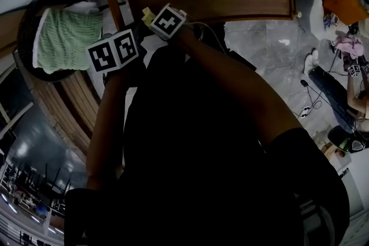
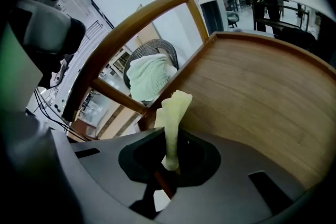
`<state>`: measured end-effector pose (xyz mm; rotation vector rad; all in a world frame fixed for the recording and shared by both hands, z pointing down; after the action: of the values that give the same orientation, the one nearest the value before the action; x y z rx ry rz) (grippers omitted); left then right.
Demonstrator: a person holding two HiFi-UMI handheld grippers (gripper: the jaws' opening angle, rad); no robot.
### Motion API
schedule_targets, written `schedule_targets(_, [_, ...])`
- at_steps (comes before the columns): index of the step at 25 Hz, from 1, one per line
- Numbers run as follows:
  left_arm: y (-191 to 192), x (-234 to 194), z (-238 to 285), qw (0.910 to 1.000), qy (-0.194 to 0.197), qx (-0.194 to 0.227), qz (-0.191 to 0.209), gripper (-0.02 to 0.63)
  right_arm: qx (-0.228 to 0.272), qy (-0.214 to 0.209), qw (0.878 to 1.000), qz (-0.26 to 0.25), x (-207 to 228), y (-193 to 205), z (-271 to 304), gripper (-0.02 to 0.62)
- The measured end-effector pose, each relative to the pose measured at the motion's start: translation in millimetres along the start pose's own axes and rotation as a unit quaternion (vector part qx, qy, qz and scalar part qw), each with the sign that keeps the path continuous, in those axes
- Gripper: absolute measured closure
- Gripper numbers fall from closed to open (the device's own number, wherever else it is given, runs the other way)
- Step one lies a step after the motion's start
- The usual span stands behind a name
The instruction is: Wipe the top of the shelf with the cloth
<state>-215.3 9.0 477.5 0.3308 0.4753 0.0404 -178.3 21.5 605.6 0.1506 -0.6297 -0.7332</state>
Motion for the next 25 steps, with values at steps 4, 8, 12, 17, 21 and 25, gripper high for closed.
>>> schedule_targets(4, [-1.8,19.4,16.8,0.9999,0.007,-0.011,0.004,0.597,-0.006,0.011,1.000,0.012,23.5,23.7,-26.1,0.548])
schedule_targets(8, [-7.6,43.6,35.0,0.9996,0.017,-0.020,0.012,0.597,-0.011,0.025,0.999,0.028,52.2,43.6,-51.8,0.548])
schedule_targets(12, [-14.8,70.7,53.4,0.9987,0.027,-0.029,0.030,0.597,-0.010,0.044,0.998,0.038,80.0,61.8,-77.6,0.548])
schedule_targets(17, [-24.3,108.6,74.0,0.9974,0.038,-0.035,0.051,0.597,0.006,0.074,0.996,0.058,119.3,88.3,-116.5,0.548])
schedule_targets(21, [-27.1,135.2,94.7,0.9963,0.048,-0.043,0.057,0.597,0.004,0.091,0.993,0.075,148.1,112.6,-144.9,0.548])
schedule_targets(25, [-26.1,166.9,115.3,0.9942,0.061,-0.055,0.070,0.597,0.026,0.093,0.991,0.091,167.9,126.9,-168.3,0.548])
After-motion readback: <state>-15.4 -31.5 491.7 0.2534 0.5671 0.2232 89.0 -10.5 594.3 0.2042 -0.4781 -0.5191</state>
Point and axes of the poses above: the fingertips, and each gripper's own axes: z forward along the fingers, x to its right, y out of its underside, the point moved 3 cm from there along -z, backward along the fingers, and after that the axes turned 2 degrees about z, right-handed, at the moved point
